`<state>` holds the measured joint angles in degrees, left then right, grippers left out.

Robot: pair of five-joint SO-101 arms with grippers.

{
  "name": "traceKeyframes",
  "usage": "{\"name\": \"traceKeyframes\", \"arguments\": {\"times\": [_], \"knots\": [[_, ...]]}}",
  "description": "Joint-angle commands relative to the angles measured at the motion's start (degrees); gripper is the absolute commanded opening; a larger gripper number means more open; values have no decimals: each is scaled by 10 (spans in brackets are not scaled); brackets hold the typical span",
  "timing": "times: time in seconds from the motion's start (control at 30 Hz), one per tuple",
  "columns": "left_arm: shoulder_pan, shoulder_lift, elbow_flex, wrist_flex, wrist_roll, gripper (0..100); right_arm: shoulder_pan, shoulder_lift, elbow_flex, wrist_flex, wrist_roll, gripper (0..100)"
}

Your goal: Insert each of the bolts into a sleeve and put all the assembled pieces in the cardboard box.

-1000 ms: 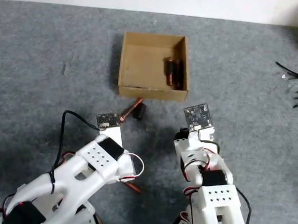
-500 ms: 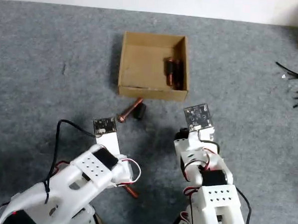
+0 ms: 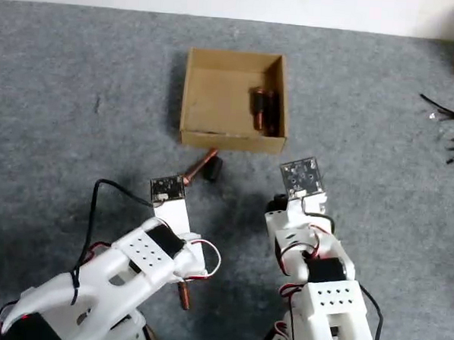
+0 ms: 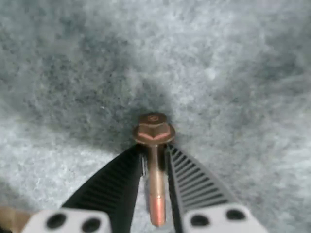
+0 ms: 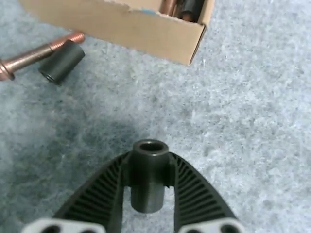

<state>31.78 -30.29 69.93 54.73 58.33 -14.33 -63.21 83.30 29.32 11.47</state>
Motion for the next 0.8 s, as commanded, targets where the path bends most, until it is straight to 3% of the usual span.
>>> {"name": "traceKeyframes", "arguments": {"times": [0.0, 0.17, 0.43, 0.63, 0.77], "knots": [[-7, 4, -6, -3, -2, 5, 7, -9, -5, -16, 6, 4], [-51, 4, -101, 37, -3, 6, 7, -9, -4, -16, 6, 4], [-110, 4, -408, 208, -8, 7, 7, -10, -4, -16, 6, 4], [-93, 4, -499, 262, -194, 5, 6, -13, 7, -17, 6, 4], [-126, 4, -494, 261, -225, 5, 5, -14, 7, -17, 6, 4]]}}
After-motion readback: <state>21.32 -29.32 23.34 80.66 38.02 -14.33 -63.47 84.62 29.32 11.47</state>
